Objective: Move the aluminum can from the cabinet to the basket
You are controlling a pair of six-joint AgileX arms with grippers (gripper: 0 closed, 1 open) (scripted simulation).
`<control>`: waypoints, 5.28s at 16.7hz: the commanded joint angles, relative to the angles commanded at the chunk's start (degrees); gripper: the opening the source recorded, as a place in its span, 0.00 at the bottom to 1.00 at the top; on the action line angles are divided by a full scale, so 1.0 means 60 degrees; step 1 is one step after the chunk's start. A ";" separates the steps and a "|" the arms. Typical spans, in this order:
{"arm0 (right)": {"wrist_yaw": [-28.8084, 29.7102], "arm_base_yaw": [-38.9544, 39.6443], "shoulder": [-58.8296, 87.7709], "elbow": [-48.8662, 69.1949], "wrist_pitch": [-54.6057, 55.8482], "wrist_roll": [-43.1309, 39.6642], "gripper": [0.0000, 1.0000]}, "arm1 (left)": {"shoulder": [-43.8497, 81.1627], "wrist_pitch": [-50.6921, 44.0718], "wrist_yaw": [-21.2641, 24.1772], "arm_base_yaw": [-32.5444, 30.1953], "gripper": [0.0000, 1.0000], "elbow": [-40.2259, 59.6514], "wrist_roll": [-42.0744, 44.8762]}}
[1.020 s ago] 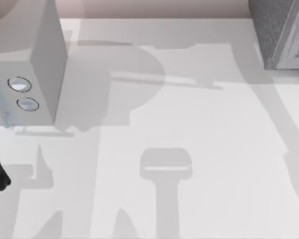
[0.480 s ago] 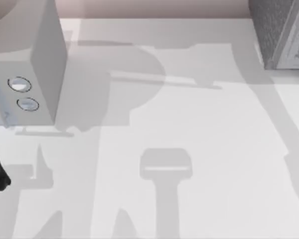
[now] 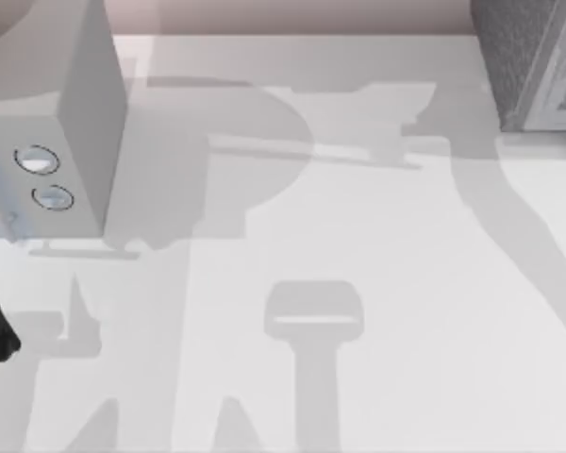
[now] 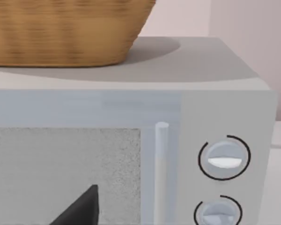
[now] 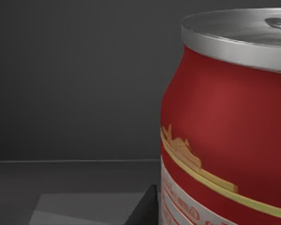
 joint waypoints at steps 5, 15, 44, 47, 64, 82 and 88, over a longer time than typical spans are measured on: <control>0.0304 0.0376 -0.0379 -0.0047 -0.0400 -0.0036 0.00 | 0.0000 0.0000 0.0000 0.0000 1.00 0.0000 0.0000; -0.0580 -0.0490 -0.2499 -0.3242 0.0751 -0.0069 0.00 | 0.0000 0.0000 0.0000 0.0000 1.00 0.0000 0.0000; -0.4898 -0.4582 -1.3114 -1.9902 0.6611 -0.0115 0.00 | 0.0000 0.0000 0.0000 0.0000 1.00 0.0000 0.0000; -0.4449 -0.4132 -1.1969 -1.9111 0.7210 -0.0092 0.00 | 0.0000 0.0000 0.0000 0.0000 1.00 0.0000 0.0000; 0.1071 0.1176 0.4694 -0.9810 1.4186 0.0054 0.00 | 0.0000 0.0000 0.0000 0.0000 1.00 0.0000 0.0000; 0.3258 0.3274 1.1391 -0.6022 1.7010 0.0126 0.00 | 0.0000 0.0000 0.0000 0.0000 1.00 0.0000 0.0000; 0.3053 0.3057 1.1851 -0.5264 1.6813 0.0094 0.00 | 0.0000 0.0000 0.0000 0.0000 1.00 0.0000 0.0000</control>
